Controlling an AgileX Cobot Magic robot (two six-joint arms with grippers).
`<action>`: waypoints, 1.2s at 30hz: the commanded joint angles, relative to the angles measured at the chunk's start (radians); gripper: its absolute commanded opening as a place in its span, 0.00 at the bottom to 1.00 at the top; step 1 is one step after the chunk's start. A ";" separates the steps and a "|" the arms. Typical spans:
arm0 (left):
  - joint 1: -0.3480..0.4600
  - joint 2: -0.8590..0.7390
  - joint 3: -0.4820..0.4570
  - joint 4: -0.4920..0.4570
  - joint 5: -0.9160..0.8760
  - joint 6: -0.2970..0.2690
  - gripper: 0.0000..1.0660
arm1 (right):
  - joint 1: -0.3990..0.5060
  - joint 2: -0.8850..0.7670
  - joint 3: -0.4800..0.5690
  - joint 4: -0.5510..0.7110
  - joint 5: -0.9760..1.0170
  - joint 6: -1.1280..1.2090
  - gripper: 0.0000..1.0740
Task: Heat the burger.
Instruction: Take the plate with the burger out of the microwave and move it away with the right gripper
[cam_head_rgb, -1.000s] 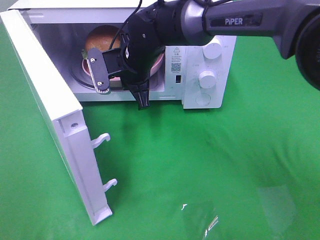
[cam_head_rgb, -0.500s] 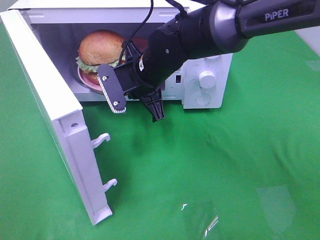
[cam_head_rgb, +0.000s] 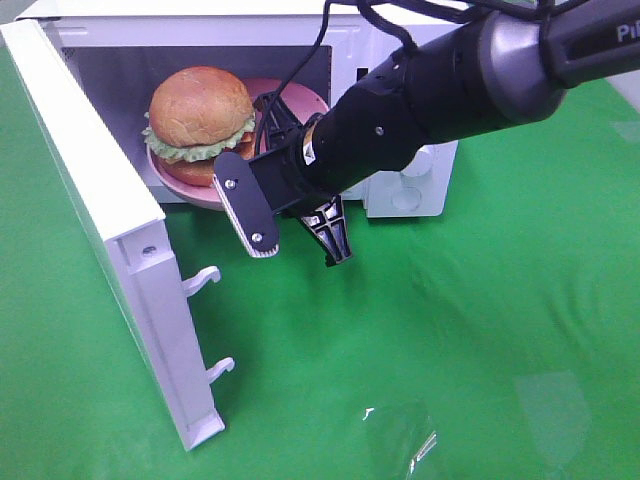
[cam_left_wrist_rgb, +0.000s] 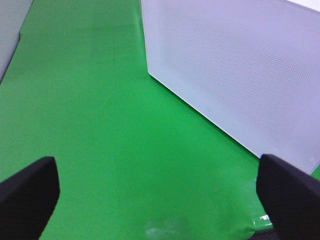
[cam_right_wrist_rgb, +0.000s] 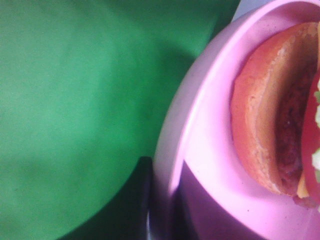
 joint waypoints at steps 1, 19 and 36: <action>0.002 -0.006 0.000 -0.003 -0.006 -0.003 0.94 | -0.002 -0.052 0.027 0.001 -0.050 -0.010 0.00; 0.002 -0.006 0.000 -0.003 -0.006 -0.003 0.94 | 0.010 -0.253 0.297 0.005 -0.100 -0.044 0.00; 0.002 -0.006 0.000 -0.003 -0.006 -0.003 0.94 | 0.046 -0.508 0.557 0.005 -0.113 -0.035 0.00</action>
